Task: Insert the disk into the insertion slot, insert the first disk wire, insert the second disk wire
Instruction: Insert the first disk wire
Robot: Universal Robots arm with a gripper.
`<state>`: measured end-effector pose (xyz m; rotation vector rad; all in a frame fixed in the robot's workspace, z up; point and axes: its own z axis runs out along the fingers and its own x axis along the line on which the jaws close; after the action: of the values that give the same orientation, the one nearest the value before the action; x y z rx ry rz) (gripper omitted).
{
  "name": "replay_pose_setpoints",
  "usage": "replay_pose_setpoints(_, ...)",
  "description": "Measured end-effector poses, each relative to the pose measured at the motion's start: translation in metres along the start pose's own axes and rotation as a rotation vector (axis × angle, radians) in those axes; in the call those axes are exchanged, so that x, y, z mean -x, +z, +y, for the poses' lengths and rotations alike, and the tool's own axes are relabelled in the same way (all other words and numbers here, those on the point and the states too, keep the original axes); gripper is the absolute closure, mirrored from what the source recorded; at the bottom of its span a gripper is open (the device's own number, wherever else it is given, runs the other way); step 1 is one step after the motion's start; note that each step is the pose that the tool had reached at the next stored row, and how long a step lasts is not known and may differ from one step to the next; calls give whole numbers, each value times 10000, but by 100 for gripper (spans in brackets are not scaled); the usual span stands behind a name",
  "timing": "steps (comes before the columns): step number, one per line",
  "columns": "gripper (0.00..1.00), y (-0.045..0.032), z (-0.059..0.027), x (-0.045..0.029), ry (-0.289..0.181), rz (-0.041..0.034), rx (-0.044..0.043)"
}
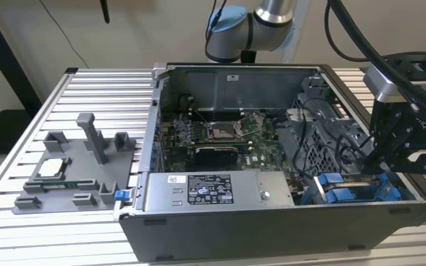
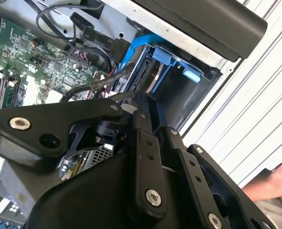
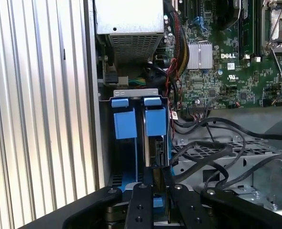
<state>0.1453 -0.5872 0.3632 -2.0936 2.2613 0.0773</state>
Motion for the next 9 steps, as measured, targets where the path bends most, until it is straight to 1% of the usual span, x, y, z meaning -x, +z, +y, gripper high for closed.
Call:
replay_pose_setpoints(6, 100, 17, -60, 4, 1, -18, 2)
replay_pose_setpoints(9, 100, 19, -72, 4, 1, -15, 1)
